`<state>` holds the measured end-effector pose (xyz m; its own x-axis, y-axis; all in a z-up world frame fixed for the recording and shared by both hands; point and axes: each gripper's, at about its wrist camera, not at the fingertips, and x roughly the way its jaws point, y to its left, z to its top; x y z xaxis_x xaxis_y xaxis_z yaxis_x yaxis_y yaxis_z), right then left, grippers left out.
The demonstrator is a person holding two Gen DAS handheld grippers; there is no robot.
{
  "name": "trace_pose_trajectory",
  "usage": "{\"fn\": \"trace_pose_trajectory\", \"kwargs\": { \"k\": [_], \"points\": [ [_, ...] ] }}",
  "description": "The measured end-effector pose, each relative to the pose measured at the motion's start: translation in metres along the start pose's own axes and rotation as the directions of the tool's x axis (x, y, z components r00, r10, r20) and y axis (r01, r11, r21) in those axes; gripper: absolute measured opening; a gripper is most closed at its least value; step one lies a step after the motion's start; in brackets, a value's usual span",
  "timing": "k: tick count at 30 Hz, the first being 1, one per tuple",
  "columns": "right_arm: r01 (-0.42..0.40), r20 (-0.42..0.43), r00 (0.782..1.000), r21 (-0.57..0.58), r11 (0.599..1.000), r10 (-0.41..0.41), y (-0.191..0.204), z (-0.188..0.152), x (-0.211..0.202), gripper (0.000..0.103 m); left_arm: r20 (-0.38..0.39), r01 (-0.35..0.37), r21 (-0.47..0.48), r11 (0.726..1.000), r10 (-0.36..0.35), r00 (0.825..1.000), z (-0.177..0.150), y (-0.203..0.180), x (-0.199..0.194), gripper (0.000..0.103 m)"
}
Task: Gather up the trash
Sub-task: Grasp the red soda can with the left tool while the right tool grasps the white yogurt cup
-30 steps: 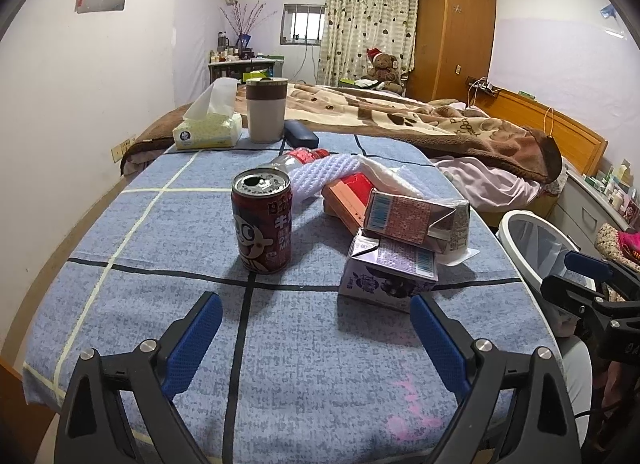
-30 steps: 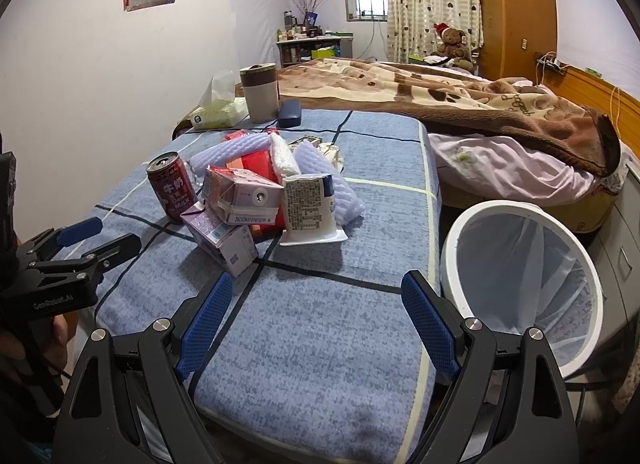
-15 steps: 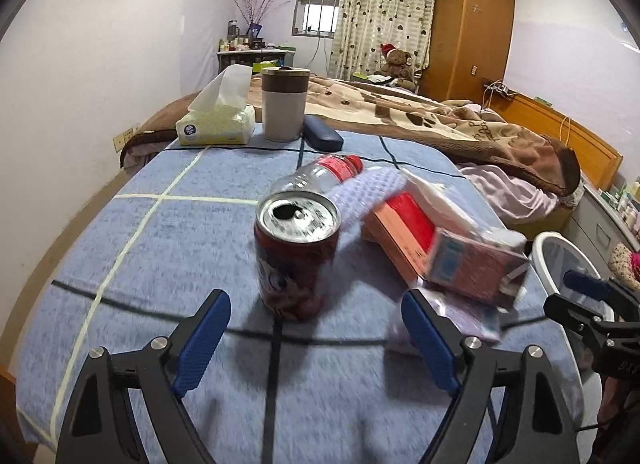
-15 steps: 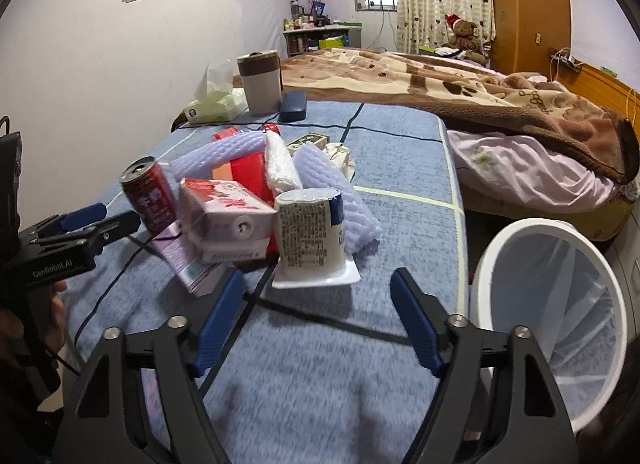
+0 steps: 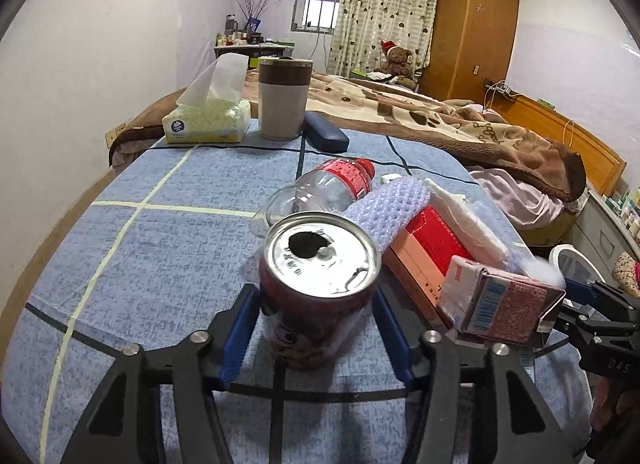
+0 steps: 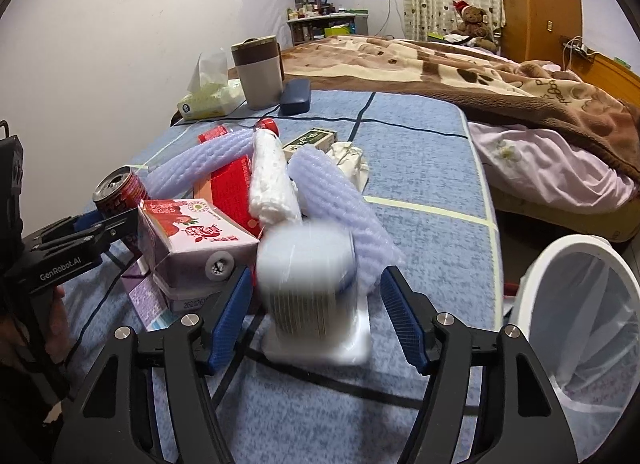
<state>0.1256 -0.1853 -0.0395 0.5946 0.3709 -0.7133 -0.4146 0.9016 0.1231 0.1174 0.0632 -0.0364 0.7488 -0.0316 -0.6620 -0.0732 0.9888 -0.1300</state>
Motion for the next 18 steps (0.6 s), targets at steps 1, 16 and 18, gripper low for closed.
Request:
{"fn": "trace_pose_trajectory", "kwargs": {
  "k": [1,16,18],
  "points": [
    [0.000,-0.002,1.000,-0.002,1.000,0.000,0.001,0.001,0.002,0.067,0.000,-0.001,-0.002,1.000,0.001,1.000,0.000,0.000,0.001,0.055],
    [0.018,0.040,0.999,0.039,0.999,-0.019,-0.006,0.000,-0.021,0.053,0.038,-0.015,0.019,1.000,0.015,0.999,0.002,-0.004,-0.019,0.054],
    [0.022,0.051,0.998,0.047,0.999,-0.024,-0.007,-0.002,-0.027,0.053,0.051,-0.018,0.022,1.000,0.017,0.999,0.004,-0.007,-0.028,0.054]
  ]
}}
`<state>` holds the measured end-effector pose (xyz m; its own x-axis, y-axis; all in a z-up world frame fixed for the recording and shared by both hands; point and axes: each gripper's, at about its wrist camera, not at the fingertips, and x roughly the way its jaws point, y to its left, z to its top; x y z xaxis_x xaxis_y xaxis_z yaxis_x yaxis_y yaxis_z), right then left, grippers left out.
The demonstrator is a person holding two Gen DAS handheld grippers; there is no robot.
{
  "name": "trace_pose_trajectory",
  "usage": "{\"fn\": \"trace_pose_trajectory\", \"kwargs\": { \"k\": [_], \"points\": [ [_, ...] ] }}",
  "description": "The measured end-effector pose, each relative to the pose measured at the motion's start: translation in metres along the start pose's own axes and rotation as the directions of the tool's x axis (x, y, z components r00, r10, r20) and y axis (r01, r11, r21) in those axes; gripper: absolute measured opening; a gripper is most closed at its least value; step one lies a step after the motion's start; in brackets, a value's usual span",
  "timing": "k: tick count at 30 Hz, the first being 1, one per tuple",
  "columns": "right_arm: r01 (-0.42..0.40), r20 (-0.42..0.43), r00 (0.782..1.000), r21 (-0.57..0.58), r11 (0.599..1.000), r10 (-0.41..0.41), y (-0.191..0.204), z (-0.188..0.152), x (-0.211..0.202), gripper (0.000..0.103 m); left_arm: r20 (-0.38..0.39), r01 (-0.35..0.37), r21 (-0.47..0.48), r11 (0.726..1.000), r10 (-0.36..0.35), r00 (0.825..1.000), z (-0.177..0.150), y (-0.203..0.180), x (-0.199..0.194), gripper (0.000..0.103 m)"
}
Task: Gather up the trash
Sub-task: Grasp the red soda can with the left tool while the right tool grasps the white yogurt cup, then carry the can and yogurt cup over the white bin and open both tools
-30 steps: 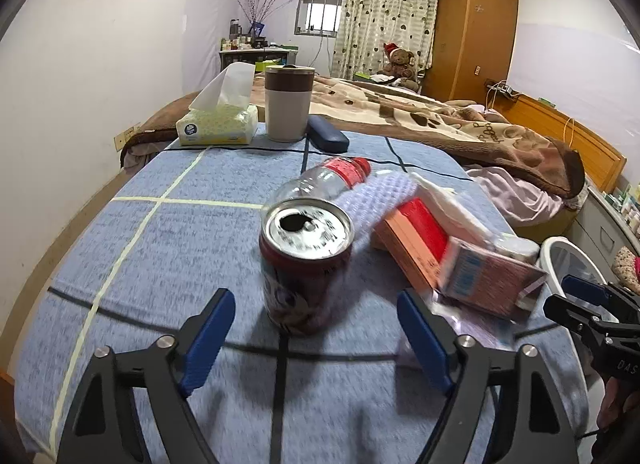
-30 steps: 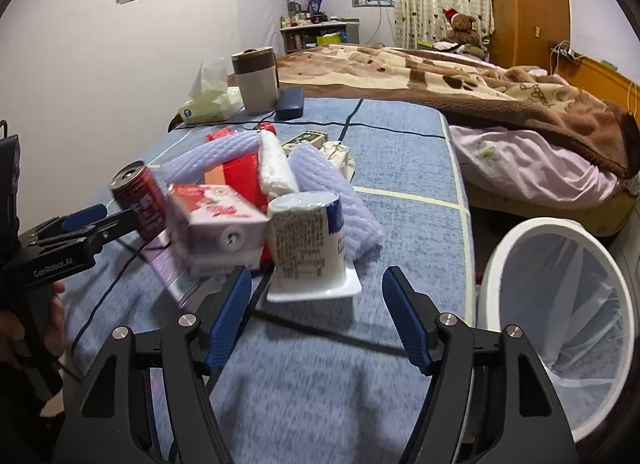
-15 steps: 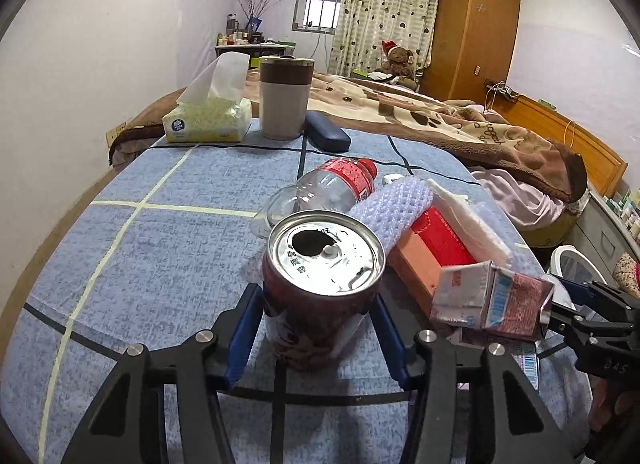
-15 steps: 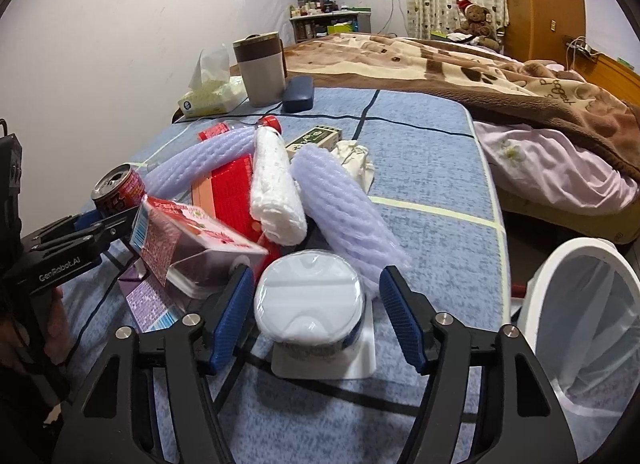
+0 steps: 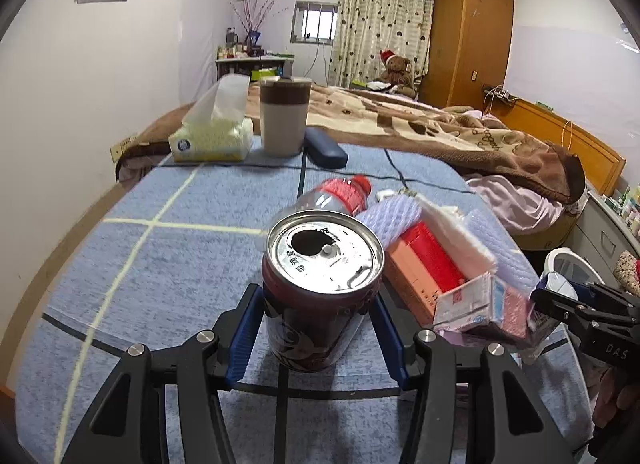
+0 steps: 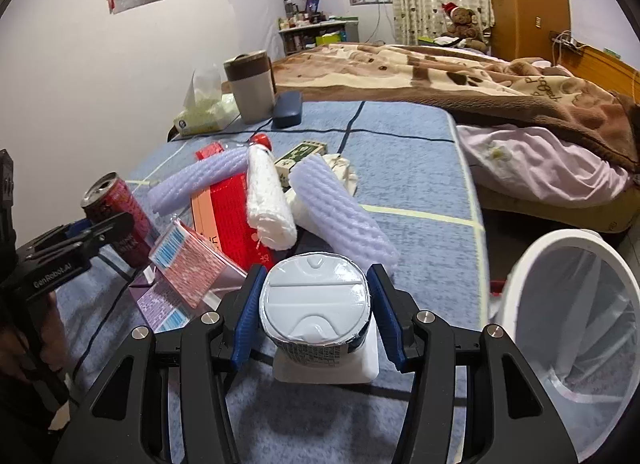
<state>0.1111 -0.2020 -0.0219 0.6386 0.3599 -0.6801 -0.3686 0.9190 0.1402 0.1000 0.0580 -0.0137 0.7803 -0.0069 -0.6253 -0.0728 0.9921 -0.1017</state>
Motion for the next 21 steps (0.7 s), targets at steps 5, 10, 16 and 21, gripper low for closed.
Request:
{"fn": "trace_pose_trajectory", "kwargs": {
  "k": [5,10,16,21],
  "points": [
    [0.001,0.031,1.000,0.012,1.000,-0.002,-0.004,0.001,-0.013,0.053,0.027,0.007,0.013,1.000,-0.007,1.000,0.006,-0.010,-0.022,0.054],
    [0.009,0.067,0.998,0.022,1.000,-0.010,-0.009,0.001,-0.028,0.053,0.051,0.034,0.029,0.999,-0.035,0.998,0.011,-0.025,-0.040,0.054],
    [0.028,0.100,0.994,0.059,0.998,-0.034,-0.027,-0.002,-0.041,0.053,0.058,0.084,0.064,0.994,-0.088,0.994,0.016,-0.053,-0.052,0.054],
    [0.052,0.126,0.990,0.100,0.994,-0.065,-0.047,-0.005,-0.053,0.053,0.066,0.141,0.101,0.985,-0.148,0.987,0.023,-0.084,-0.060,0.054]
  ]
}}
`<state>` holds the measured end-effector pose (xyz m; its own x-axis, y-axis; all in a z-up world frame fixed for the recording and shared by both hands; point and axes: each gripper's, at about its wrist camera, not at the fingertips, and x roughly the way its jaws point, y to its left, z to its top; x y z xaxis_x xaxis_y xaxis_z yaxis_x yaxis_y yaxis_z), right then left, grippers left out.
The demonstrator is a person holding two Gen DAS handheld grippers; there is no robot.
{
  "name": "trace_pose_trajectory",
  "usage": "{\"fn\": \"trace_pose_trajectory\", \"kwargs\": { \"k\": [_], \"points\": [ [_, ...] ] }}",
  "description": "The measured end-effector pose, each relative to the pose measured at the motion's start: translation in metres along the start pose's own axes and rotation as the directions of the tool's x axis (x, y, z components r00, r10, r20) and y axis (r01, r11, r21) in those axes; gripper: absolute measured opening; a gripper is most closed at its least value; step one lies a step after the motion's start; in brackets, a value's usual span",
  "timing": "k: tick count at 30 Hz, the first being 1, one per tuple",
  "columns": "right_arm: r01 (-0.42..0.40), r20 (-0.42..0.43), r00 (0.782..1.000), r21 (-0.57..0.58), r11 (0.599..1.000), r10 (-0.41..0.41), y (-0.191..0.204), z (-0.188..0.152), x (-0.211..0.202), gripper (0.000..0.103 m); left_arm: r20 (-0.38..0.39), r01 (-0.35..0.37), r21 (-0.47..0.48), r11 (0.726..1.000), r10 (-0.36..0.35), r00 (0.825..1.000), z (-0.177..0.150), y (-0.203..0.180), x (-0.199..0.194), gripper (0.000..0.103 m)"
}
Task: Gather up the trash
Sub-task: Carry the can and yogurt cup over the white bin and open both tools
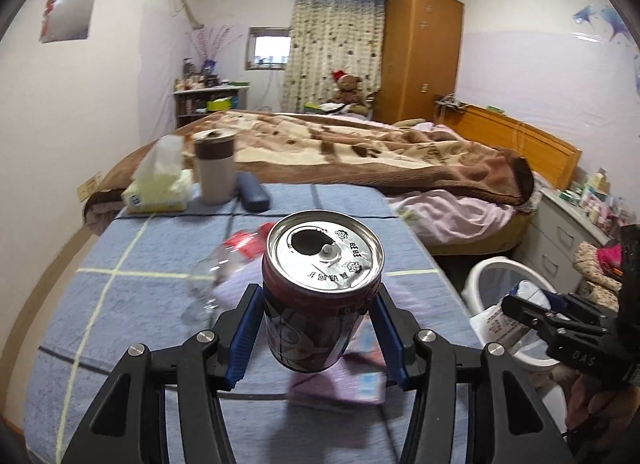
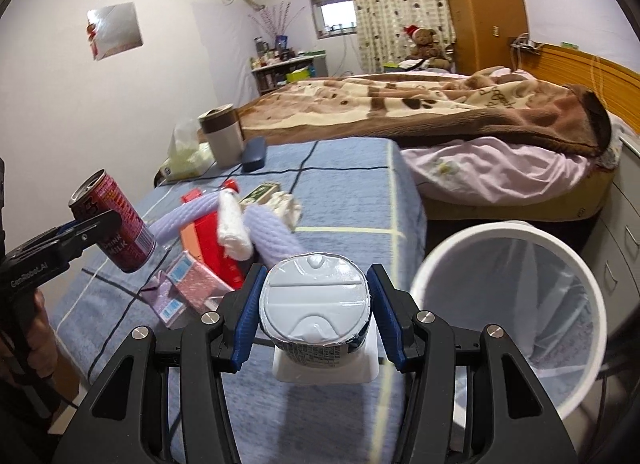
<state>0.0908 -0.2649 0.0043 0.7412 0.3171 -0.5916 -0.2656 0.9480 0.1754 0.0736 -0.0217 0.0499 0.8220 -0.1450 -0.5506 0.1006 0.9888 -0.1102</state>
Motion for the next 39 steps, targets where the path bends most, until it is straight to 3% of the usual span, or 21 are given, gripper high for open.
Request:
{"fn": "trace_pose_trajectory", "kwargs": {
  "k": [10,21,30,39],
  "points": [
    [0.099,0.019,0.995,0.096,0.990,-0.101,-0.053,-0.013,-0.017,0.053,-0.042,0.163,0.080,0.983,-0.160,0.986,0.010,-0.082,0.023,0.054],
    [0.189,-0.025,0.982,0.184,0.964,-0.188,-0.097,-0.029,-0.017,0.053,-0.157,0.346,0.127,0.930,-0.326,0.932,-0.001,-0.165,0.076,0.054],
    [0.217,-0.056,0.976,0.213,0.953,-0.209,-0.120,-0.039,-0.018,0.053,-0.243,0.423,0.149,0.894,-0.381,0.892,-0.012,-0.204,0.119,0.054],
    [0.237,-0.061,0.971,0.224,0.945,-0.229,-0.129,-0.041,-0.021,0.055,-0.307,0.478,0.149,0.866,-0.419,0.854,-0.022,-0.221,0.137,0.055]
  ]
}}
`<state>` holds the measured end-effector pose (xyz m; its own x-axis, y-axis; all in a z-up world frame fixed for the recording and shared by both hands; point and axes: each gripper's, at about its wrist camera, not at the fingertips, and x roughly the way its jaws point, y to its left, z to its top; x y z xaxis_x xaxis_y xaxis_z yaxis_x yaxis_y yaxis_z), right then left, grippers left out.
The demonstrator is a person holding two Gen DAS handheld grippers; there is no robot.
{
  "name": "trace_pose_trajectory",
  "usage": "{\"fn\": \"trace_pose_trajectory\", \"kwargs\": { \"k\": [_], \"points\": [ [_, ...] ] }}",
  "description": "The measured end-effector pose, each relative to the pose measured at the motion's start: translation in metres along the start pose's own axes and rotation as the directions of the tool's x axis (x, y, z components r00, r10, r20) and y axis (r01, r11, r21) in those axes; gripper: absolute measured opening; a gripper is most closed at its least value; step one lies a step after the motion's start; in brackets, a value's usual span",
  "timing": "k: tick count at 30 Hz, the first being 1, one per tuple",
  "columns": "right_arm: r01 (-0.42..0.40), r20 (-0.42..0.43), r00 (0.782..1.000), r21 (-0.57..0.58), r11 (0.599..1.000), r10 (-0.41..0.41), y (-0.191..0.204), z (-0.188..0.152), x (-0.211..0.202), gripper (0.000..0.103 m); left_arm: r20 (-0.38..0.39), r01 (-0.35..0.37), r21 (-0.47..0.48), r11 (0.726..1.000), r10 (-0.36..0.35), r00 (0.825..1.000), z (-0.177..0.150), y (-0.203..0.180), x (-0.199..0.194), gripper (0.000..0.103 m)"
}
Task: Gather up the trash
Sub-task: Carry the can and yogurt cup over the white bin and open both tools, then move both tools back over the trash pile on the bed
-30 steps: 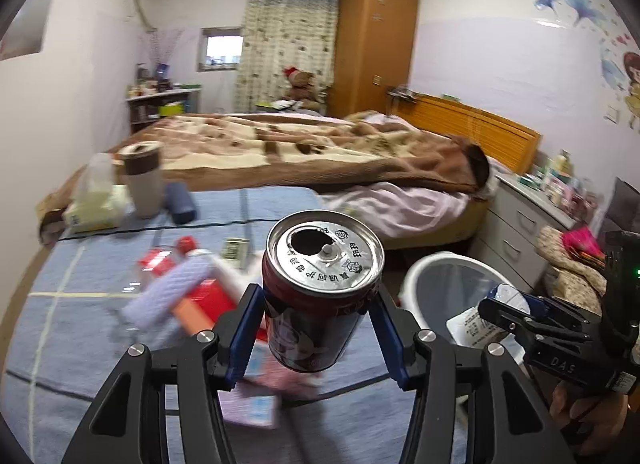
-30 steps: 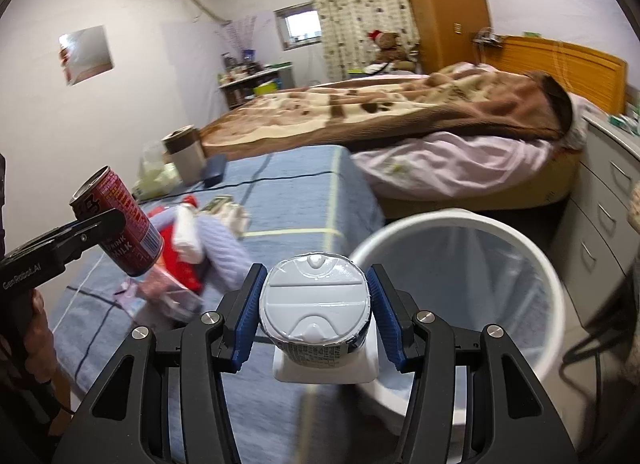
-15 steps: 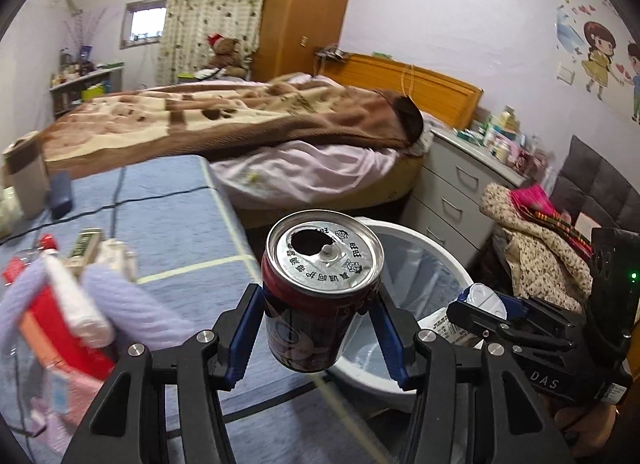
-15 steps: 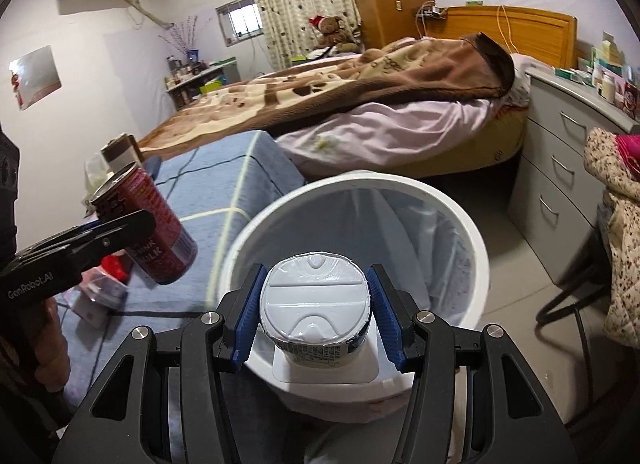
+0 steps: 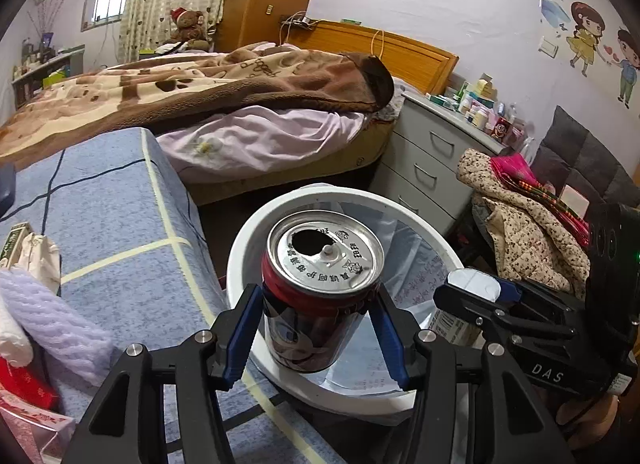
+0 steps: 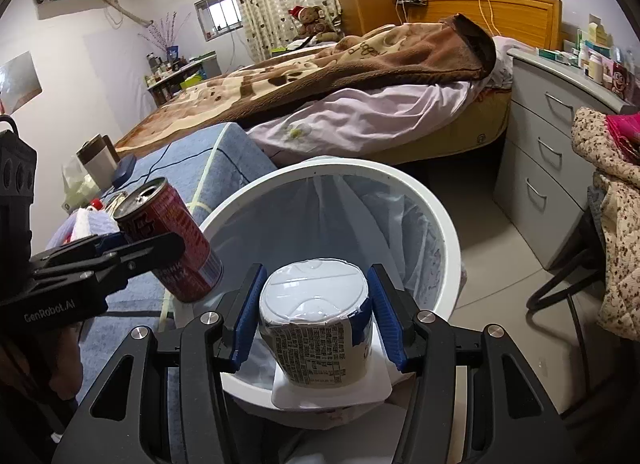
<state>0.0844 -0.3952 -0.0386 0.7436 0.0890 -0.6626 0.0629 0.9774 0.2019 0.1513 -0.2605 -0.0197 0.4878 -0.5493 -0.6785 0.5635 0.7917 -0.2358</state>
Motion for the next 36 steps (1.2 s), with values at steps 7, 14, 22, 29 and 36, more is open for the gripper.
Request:
{"fn": "trace_pose_trajectory", "kwargs": {
  "k": [7,14,22,29,36],
  "points": [
    [-0.001,0.025,1.000,-0.010,1.000,0.002,0.000,0.001,-0.007,0.065,0.037,0.001,-0.012,1.000,-0.001,0.999,0.003,0.002,-0.011,0.067],
    [-0.012,0.038,0.999,-0.007,1.000,0.013,0.005,0.001,-0.014,0.065,0.057,-0.015,-0.030,0.999,0.016,0.998,0.000,0.006,-0.026,0.067],
    [-0.089,0.036,0.995,-0.075,0.993,0.092,0.031,-0.002,-0.020,0.065,0.088,-0.095,-0.062,0.993,0.101,0.991,-0.016,0.018,-0.054,0.067],
    [-0.170,-0.008,0.985,-0.129,0.977,0.171,0.060,-0.006,-0.018,0.065,0.102,-0.189,-0.122,0.974,0.202,0.974,-0.039,0.040,-0.089,0.067],
    [-0.233,-0.031,0.972,-0.216,0.948,0.231,0.092,-0.013,-0.022,0.065,0.119,-0.275,-0.200,0.940,0.302,0.946,-0.068,0.072,-0.127,0.067]
  ]
}}
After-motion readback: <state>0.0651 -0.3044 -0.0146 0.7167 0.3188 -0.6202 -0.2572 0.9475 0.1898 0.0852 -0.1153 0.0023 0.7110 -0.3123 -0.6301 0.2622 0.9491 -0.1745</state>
